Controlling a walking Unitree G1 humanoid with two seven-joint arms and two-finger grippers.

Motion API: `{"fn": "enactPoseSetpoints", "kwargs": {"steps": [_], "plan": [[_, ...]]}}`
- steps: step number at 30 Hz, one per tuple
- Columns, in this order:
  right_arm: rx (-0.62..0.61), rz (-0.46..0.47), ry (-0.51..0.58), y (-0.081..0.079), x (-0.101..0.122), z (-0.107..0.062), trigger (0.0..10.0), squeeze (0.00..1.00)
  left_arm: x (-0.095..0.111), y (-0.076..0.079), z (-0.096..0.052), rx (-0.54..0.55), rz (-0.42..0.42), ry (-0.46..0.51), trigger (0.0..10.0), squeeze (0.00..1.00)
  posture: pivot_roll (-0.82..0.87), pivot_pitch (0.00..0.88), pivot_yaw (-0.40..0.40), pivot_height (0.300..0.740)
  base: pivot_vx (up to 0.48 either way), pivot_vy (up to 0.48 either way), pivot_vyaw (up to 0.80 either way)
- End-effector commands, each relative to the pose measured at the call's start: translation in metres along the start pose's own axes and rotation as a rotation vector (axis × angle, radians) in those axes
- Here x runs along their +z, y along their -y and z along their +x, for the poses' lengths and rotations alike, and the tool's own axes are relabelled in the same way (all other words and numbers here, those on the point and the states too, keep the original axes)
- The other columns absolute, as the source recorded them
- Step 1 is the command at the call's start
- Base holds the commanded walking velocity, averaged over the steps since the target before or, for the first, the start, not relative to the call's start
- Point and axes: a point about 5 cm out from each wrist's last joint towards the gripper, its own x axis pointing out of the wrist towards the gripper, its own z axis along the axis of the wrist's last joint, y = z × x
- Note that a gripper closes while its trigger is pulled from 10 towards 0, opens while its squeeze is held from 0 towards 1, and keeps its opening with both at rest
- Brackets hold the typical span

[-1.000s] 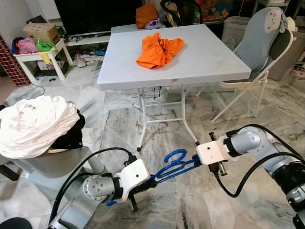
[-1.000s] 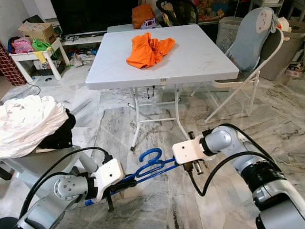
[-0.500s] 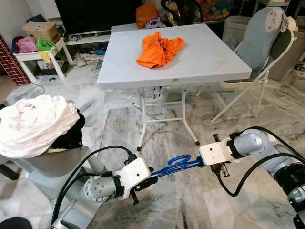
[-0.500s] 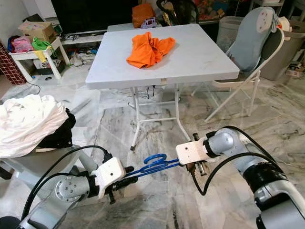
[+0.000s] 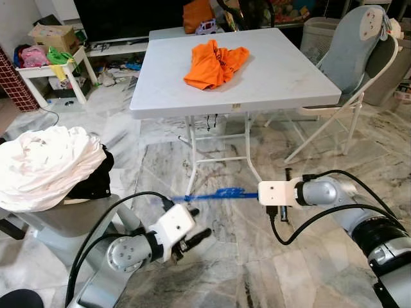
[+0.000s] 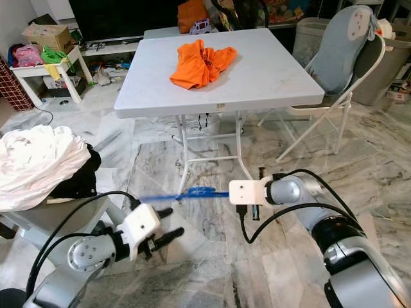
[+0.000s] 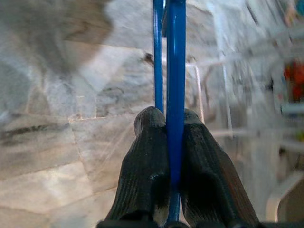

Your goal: Hang hanger

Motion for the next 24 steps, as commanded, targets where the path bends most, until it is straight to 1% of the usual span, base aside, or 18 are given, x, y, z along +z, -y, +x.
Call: {"fn": "enactPoseSetpoints", "kwargs": {"steps": [1, 3, 5, 7, 8, 10, 11, 12, 13, 14, 15, 16, 17, 18, 21, 22, 23, 24], "plan": [[-0.035, 0.062, -0.011, -0.003, -0.005, 0.000, 0.0, 0.00, 0.002, -0.007, -0.005, 0.077, 0.003, 0.020, 10.0, 1.00, -0.08, 0.000, 0.047, 0.740, 0.000, 0.000, 0.00], [-0.052, 0.135, -0.014, -0.012, -0.012, 0.001, 0.0, 0.00, 0.001, -0.007, -0.009, 0.159, -0.059, 0.050, 10.0, 1.00, -0.07, 0.000, 0.039, 0.740, 0.000, 0.000, 0.00], [-0.058, 0.169, -0.022, -0.021, -0.017, 0.001, 0.0, 0.00, 0.000, -0.007, -0.014, 0.229, -0.087, 0.077, 10.0, 1.00, -0.07, 0.000, 0.034, 0.740, 0.000, 0.000, 0.00], [-0.033, 0.231, -0.025, -0.034, -0.022, 0.001, 0.0, 0.00, -0.001, -0.007, -0.019, 0.313, -0.101, 0.098, 10.0, 1.00, -0.07, 0.000, 0.028, 0.740, 0.000, 0.000, 0.00], [-0.038, 0.295, -0.009, -0.042, -0.024, 0.001, 0.0, 0.00, -0.003, -0.009, -0.023, 0.402, -0.121, 0.112, 10.0, 1.00, -0.07, 0.000, 0.026, 0.740, 0.000, 0.000, 0.00], [-0.081, 0.435, 0.012, -0.046, -0.024, 0.003, 0.0, 0.00, -0.005, -0.009, -0.025, 0.473, -0.171, 0.129, 10.0, 1.00, -0.07, 0.000, 0.024, 0.740, 0.000, 0.000, 0.00], [-0.097, 0.483, 0.022, -0.047, -0.023, 0.003, 0.0, 0.00, -0.005, -0.009, -0.026, 0.496, -0.188, 0.131, 10.0, 1.00, -0.07, 0.000, 0.024, 0.740, 0.000, 0.000, 0.00], [-0.114, 0.560, 0.044, -0.050, -0.021, 0.003, 0.0, 0.00, -0.008, -0.009, -0.027, 0.539, -0.209, 0.123, 10.0, 1.00, -0.07, 0.000, 0.022, 0.740, 0.000, 0.000, 0.00], [-0.114, 0.560, 0.044, -0.050, -0.021, 0.003, 0.0, 0.00, -0.008, -0.009, -0.027, 0.539, -0.209, 0.123, 10.0, 1.00, -0.07, 0.000, 0.022, 0.740, 0.000, 0.000, 0.00], [-0.156, 0.690, 0.040, -0.054, -0.019, 0.003, 0.0, 0.00, -0.012, -0.009, -0.028, 0.581, -0.260, 0.114, 10.0, 1.00, -0.08, 0.000, 0.023, 0.740, 0.000, 0.000, 0.00], [-0.156, 0.690, 0.040, -0.054, -0.019, 0.003, 0.0, 0.00, -0.012, -0.009, -0.028, 0.581, -0.260, 0.114, 10.0, 1.00, -0.08, 0.000, 0.023, 0.740, 0.000, 0.000, 0.00], [-0.177, 0.808, 0.057, -0.056, -0.016, 0.004, 0.0, 0.00, -0.015, -0.008, -0.028, 0.589, -0.306, 0.109, 10.0, 1.00, -0.08, 0.000, 0.025, 0.740, 0.000, 0.000, 0.00], [-0.242, 0.977, 0.094, -0.059, -0.011, 0.005, 0.0, 0.00, -0.019, -0.008, -0.029, 0.602, -0.377, 0.110, 10.0, 1.00, -0.08, 0.000, 0.029, 0.740, 0.000, 0.000, 0.00], [-0.285, 1.042, 0.102, -0.059, -0.009, 0.005, 0.0, 0.00, -0.019, -0.009, -0.029, 0.612, -0.388, 0.112, 10.0, 1.00, -0.09, 0.000, 0.031, 0.740, 0.000, 0.000, 0.00], [-0.407, 1.169, 0.077, -0.059, -0.008, 0.004, 0.0, 0.00, -0.018, -0.012, -0.029, 0.628, -0.386, 0.118, 10.0, 1.00, -0.09, 0.000, 0.032, 0.740, 0.000, 0.000, 0.00], [-0.523, 1.263, 0.028, -0.062, -0.008, 0.001, 0.0, 0.00, -0.015, -0.015, -0.028, 0.639, -0.392, 0.126, 10.0, 1.00, -0.09, 0.000, 0.036, 0.740, 0.000, 0.000, 0.00], [-0.576, 1.287, -0.002, -0.064, -0.010, -0.001, 0.0, 0.00, -0.014, -0.017, -0.028, 0.643, -0.396, 0.127, 10.0, 1.00, -0.09, 0.000, 0.038, 0.740, 0.000, 0.000, 0.00], [-0.607, 1.302, -0.026, -0.065, -0.010, -0.003, 0.0, 0.00, -0.014, -0.018, -0.027, 0.646, -0.400, 0.128, 10.0, 0.71, -0.09, 0.000, 0.038, 0.740, 0.000, 0.000, 0.00]]}}
